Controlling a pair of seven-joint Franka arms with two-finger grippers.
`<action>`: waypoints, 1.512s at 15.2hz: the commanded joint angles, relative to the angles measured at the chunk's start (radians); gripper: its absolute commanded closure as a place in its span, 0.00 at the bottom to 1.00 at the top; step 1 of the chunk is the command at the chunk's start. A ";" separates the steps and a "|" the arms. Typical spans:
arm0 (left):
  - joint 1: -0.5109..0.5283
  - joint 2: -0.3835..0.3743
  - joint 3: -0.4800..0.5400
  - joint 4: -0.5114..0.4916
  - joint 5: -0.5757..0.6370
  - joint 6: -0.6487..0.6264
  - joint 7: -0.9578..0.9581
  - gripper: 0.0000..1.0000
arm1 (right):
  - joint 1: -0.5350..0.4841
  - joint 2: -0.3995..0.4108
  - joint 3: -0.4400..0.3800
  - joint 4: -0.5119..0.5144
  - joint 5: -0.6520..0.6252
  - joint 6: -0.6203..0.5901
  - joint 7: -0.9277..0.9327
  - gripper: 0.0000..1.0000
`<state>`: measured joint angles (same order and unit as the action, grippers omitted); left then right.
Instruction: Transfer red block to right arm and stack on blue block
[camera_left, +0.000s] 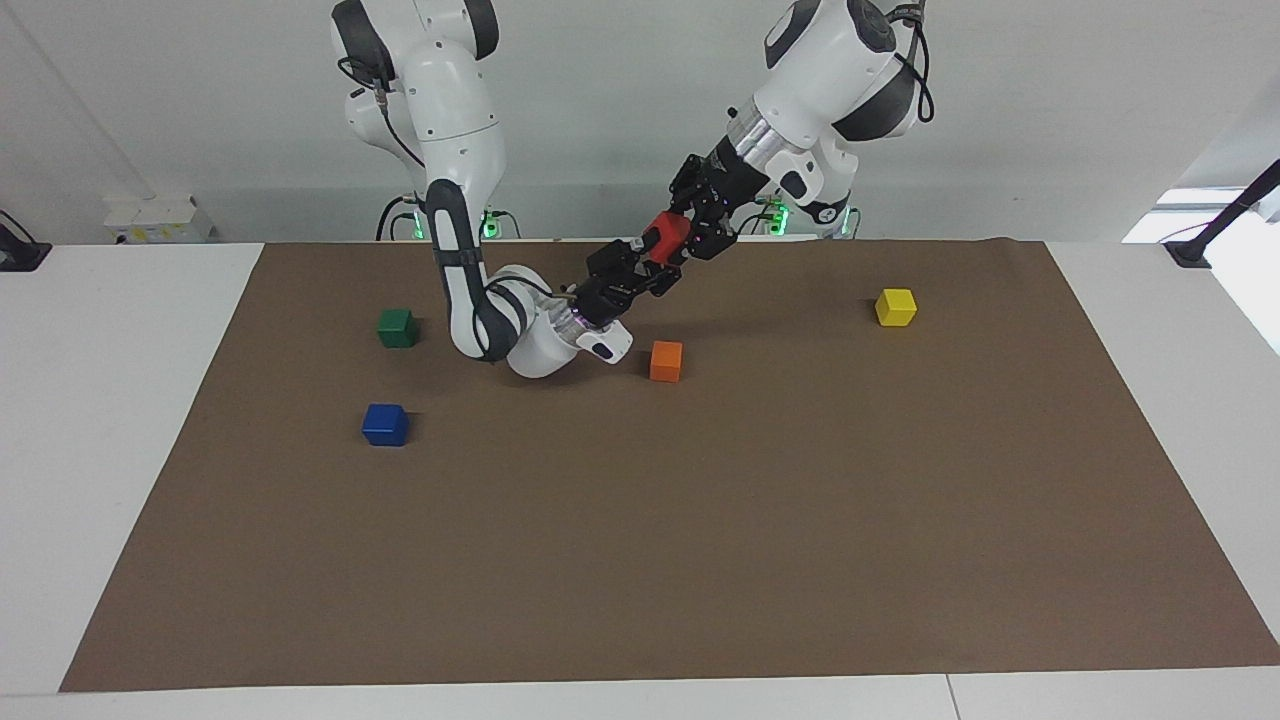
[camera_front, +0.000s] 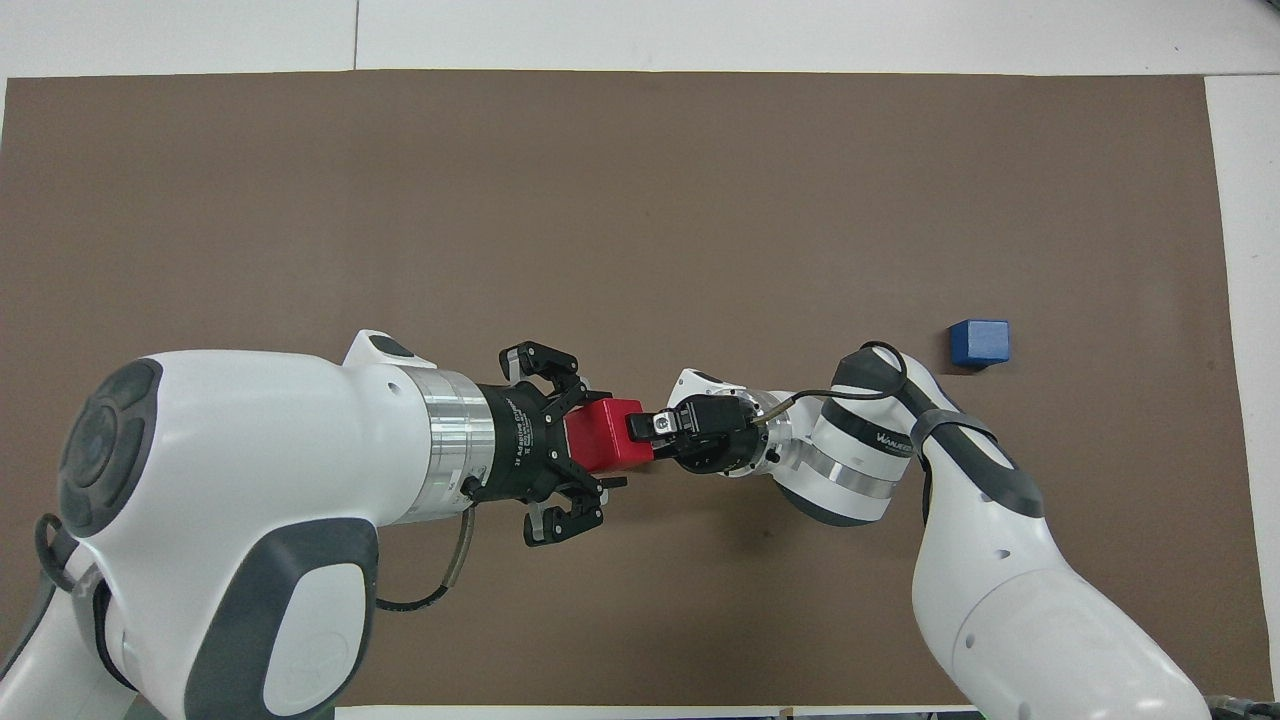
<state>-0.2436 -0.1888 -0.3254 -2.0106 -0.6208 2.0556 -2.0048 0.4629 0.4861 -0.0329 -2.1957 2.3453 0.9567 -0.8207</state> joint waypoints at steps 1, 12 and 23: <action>0.062 -0.043 0.011 -0.031 0.009 -0.052 0.116 0.00 | -0.015 -0.026 0.007 -0.003 -0.004 0.028 0.018 1.00; 0.423 -0.061 0.011 -0.077 0.131 -0.114 0.685 0.00 | -0.159 -0.121 0.001 0.053 -0.127 0.154 0.202 1.00; 0.481 0.235 0.012 0.328 0.618 -0.383 1.556 0.00 | -0.343 -0.360 -0.002 0.281 -0.683 0.646 0.635 1.00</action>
<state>0.2209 -0.0356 -0.3050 -1.8219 -0.0396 1.7732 -0.5833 0.1307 0.1906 -0.0449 -1.9606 1.7933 1.4973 -0.2861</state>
